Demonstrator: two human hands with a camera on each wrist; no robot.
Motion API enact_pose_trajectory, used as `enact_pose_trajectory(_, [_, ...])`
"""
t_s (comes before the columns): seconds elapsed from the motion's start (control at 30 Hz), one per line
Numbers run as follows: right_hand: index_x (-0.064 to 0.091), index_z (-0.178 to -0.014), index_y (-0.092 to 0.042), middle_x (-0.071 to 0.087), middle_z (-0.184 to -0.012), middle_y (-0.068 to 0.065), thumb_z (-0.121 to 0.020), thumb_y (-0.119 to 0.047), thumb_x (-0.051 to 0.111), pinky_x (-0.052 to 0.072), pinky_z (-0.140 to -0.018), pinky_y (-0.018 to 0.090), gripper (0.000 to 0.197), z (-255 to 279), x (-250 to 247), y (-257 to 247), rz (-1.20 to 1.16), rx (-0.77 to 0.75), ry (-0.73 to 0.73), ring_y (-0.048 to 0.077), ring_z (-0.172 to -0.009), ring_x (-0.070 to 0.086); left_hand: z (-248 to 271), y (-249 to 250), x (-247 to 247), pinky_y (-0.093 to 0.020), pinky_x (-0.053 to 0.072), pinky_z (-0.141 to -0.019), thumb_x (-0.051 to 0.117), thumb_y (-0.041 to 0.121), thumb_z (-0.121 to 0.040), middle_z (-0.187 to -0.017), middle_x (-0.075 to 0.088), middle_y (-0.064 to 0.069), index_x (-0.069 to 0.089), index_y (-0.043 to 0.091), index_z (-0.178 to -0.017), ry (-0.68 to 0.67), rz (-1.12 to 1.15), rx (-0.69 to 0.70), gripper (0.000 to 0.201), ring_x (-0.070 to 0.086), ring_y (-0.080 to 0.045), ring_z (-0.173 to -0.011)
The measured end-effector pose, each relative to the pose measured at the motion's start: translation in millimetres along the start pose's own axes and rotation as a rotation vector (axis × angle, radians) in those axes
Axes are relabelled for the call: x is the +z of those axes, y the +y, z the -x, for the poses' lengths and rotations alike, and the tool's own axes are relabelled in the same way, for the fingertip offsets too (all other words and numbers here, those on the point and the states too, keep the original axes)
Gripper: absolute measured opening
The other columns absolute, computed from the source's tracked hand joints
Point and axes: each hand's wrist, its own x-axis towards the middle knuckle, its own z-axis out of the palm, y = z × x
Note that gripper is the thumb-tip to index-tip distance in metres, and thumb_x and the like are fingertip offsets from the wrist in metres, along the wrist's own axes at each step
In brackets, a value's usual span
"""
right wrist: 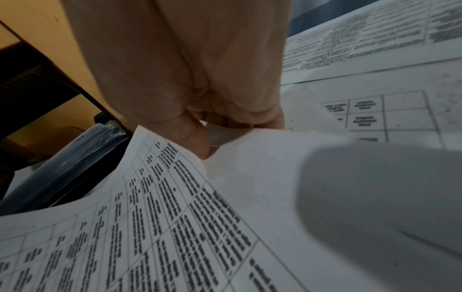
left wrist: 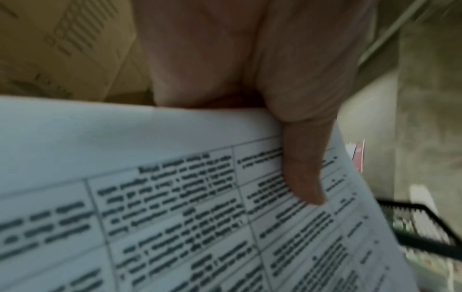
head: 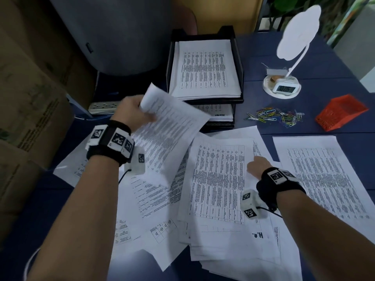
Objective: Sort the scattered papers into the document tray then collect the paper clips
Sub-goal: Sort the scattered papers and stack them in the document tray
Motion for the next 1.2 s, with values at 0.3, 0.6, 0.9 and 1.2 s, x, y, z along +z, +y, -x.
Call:
enact_pose_trajectory(0.3, [0.045, -0.134, 0.002, 0.039, -0.144, 0.018, -0.099, -0.004, 0.034, 0.030, -0.108, 0.029, 0.037, 5.7, -3.3, 4.0, -0.030, -0.052, 0.021, 0.030, -0.133, 0.038, 3.9, 26.4, 1.4, -0.036, 0.057, -0.075, 0.073, -0.005, -0.071, -0.104, 0.071, -0.011, 0.062, 0.005, -0.110, -0.048, 0.825, 0.074, 0.042, 0.068, -0.027, -0.098])
enact_pose_trajectory(0.6, [0.038, -0.143, -0.010, 0.046, -0.143, 0.009, -0.067, -0.076, 0.043, 0.032, -0.110, 0.044, 0.101, -56.1, 13.3, 38.9, -0.671, 0.064, -0.100, 0.031, -0.127, 0.046, 32.8, -29.6, 123.1, -0.029, 0.047, -0.074, 0.079, 0.015, -0.076, -0.111, 0.055, -0.006, 0.042, 0.010, -0.126, -0.036, 0.274, -0.400, 0.063, 0.054, -0.024, -0.101])
enact_pose_trajectory(0.9, [0.035, -0.142, 0.000, 0.043, -0.143, 0.020, -0.091, -0.012, 0.056, 0.038, -0.108, 0.044, 0.057, -7.1, -1.9, 22.5, -0.372, -0.039, -0.112, 0.035, -0.129, 0.045, 47.7, -37.3, 197.1, -0.030, 0.051, -0.083, 0.061, 0.007, -0.087, -0.132, 0.047, -0.016, 0.038, 0.007, -0.134, -0.158, 0.058, -0.298, 0.051, 0.053, -0.029, -0.109])
enact_pose_trajectory(1.2, [0.046, -0.132, -0.003, 0.053, -0.131, 0.007, -0.096, -0.002, 0.048, 0.043, -0.083, 0.016, 0.036, 28.4, -34.5, 13.5, -0.728, -0.227, -0.070, 0.025, -0.119, 0.051, 47.2, -48.6, 166.2, -0.034, 0.040, -0.101, 0.066, 0.039, -0.086, -0.132, 0.047, 0.000, 0.036, 0.015, -0.141, -0.134, 0.392, -0.432, 0.068, 0.048, -0.024, -0.123])
